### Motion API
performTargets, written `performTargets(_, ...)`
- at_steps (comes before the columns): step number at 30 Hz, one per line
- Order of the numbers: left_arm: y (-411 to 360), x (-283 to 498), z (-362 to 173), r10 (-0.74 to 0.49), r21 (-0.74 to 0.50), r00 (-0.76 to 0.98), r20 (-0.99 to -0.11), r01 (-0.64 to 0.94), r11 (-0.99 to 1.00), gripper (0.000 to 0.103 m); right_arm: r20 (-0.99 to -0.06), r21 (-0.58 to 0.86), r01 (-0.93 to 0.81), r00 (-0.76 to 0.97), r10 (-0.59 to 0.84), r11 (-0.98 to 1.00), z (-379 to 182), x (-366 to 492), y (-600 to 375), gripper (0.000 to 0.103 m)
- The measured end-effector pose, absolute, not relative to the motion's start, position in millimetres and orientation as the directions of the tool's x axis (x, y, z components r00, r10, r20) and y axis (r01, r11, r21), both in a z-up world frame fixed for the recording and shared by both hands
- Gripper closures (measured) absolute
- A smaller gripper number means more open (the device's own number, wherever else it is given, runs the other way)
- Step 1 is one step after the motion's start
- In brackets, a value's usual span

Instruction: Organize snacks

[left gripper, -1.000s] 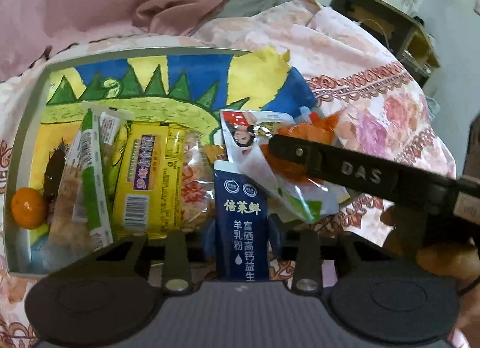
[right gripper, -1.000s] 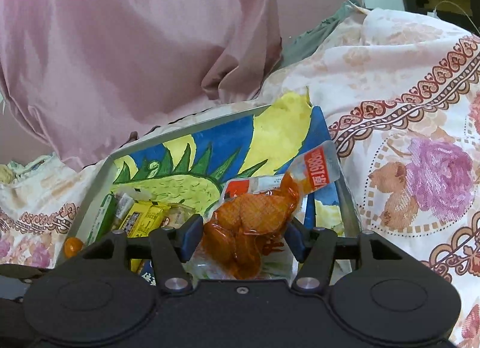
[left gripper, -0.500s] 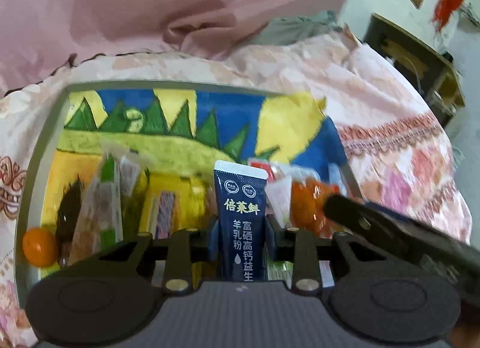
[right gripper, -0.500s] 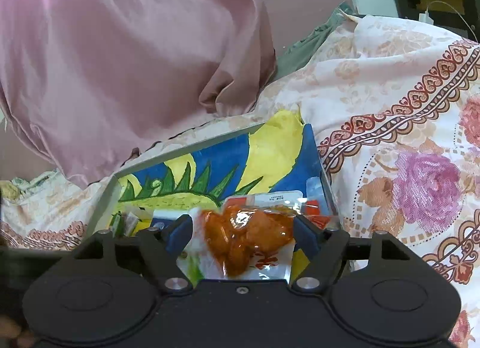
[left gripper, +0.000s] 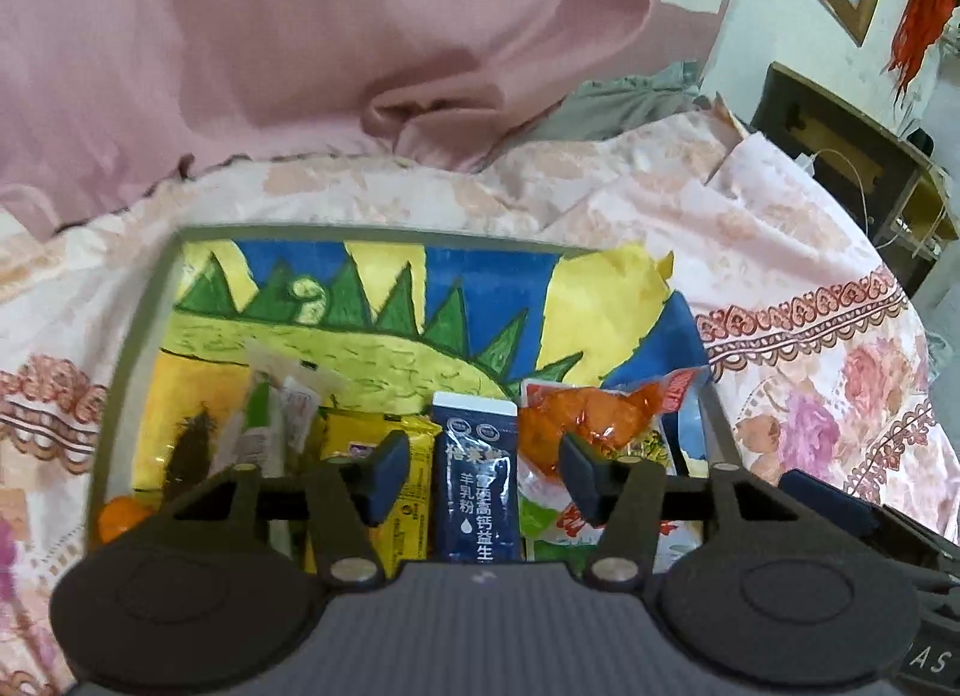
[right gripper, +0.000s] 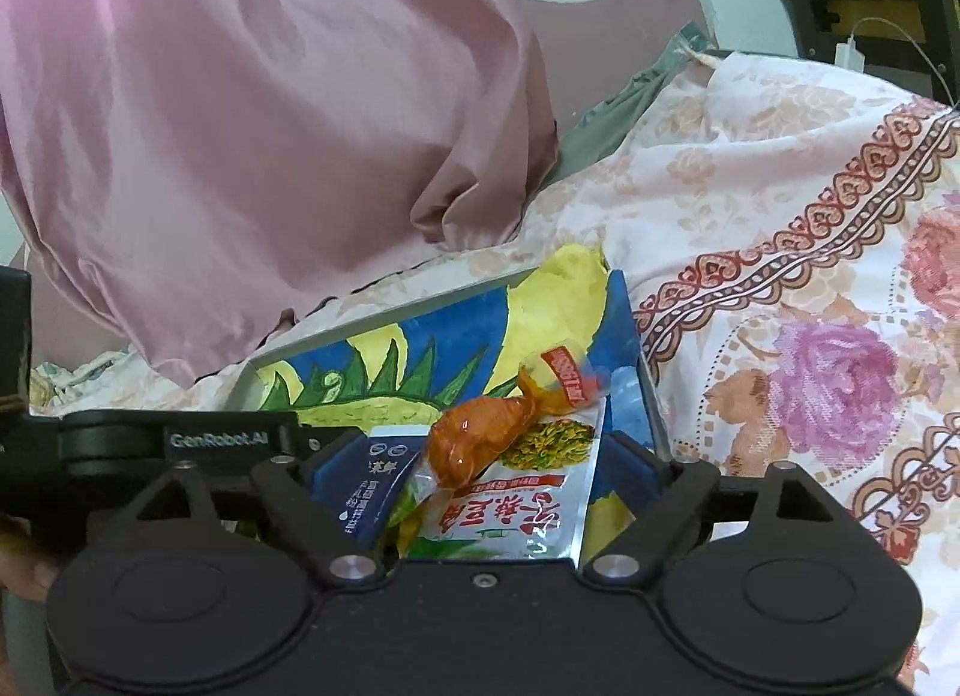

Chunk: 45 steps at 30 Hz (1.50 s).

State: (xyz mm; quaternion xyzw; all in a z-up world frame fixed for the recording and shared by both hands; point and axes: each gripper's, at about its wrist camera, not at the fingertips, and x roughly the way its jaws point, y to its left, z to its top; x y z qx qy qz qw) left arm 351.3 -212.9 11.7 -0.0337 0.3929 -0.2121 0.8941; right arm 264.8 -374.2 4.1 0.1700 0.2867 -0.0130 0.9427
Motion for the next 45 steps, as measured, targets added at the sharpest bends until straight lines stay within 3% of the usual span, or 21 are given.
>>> performTargets(5, -196, 326, 33, -0.393, -0.203, 0.658, -0.642, 0.349, 0.915, 0.019, -0.531, 0.278, 0.103, 0.845, 0.064, 0.955, 16, 244, -367, 0.008)
performTargets(13, -145, 264, 51, -0.340, -0.153, 0.740, -0.581, 0.311, 0.938, 0.001, -0.515, 0.232, 0.071, 0.855, 0.060, 0.970, 34, 202, -344, 0.003)
performTargets(24, -76, 174, 25, -0.179, -0.061, 0.751, -0.636, 0.182, 0.981, 0.001, -0.599, 0.147, 0.029, 0.798, 0.066, 0.989, 34, 133, -295, 0.001)
performTargets(45, -43, 119, 8, -0.135, -0.039, 0.706, -0.696, 0.151, 0.988, 0.001, -0.662, 0.149, 0.052, 0.747, 0.061, 0.987, 23, 89, -269, 0.001)
